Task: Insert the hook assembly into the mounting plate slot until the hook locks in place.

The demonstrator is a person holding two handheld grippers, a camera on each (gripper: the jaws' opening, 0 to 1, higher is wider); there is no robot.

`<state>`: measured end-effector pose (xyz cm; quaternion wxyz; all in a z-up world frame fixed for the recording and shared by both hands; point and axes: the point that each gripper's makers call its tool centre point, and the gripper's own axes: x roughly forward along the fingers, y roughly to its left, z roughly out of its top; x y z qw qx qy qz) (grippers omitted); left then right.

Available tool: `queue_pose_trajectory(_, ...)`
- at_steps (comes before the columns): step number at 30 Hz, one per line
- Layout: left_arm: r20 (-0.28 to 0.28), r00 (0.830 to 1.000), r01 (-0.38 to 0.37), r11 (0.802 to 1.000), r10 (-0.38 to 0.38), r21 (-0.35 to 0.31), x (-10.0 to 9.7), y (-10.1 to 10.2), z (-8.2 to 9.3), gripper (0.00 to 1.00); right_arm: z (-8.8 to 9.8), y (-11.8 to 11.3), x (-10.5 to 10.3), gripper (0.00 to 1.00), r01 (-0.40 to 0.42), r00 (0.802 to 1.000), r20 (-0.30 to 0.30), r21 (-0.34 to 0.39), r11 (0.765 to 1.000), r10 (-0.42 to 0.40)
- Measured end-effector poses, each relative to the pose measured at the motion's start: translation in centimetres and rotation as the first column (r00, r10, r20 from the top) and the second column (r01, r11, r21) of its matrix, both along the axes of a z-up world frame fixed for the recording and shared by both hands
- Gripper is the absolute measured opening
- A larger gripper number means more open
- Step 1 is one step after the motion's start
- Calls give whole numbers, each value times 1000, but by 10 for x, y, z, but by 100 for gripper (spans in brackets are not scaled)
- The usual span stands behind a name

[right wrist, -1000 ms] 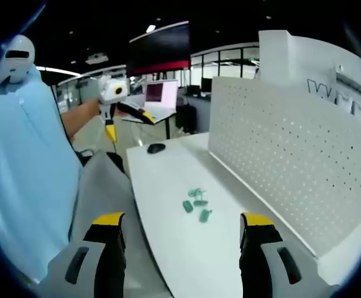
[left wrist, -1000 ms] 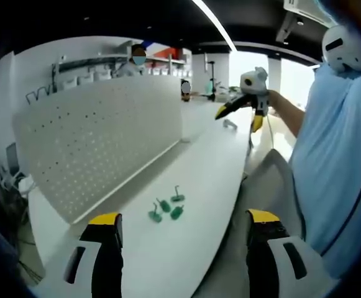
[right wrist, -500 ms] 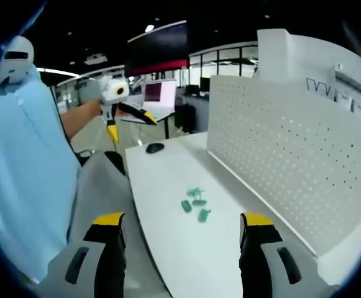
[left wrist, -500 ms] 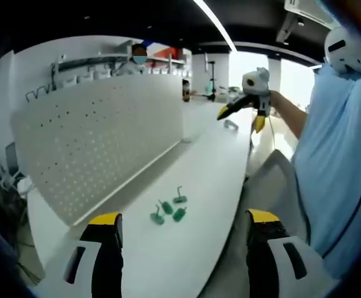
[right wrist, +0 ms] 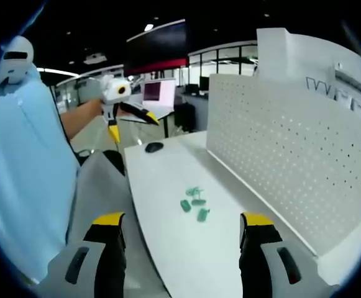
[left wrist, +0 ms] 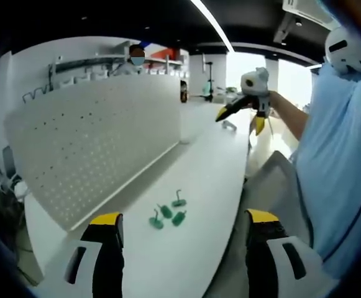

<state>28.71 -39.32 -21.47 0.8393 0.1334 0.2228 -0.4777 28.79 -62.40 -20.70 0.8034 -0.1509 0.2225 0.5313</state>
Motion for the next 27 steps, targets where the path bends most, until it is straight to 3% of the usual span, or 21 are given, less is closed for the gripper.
queue_pose_trajectory(10,-2,996,85,996,-85,23,3,-28,-9,67,-2,-3,-1,75,4,1000,-2,1,1000,-4)
queue_pose_trajectory(27,-38,984,179,980,-176,83,8,-57,-35,61,-4,-9,-4,75,14,1000,0,9,1000,-14)
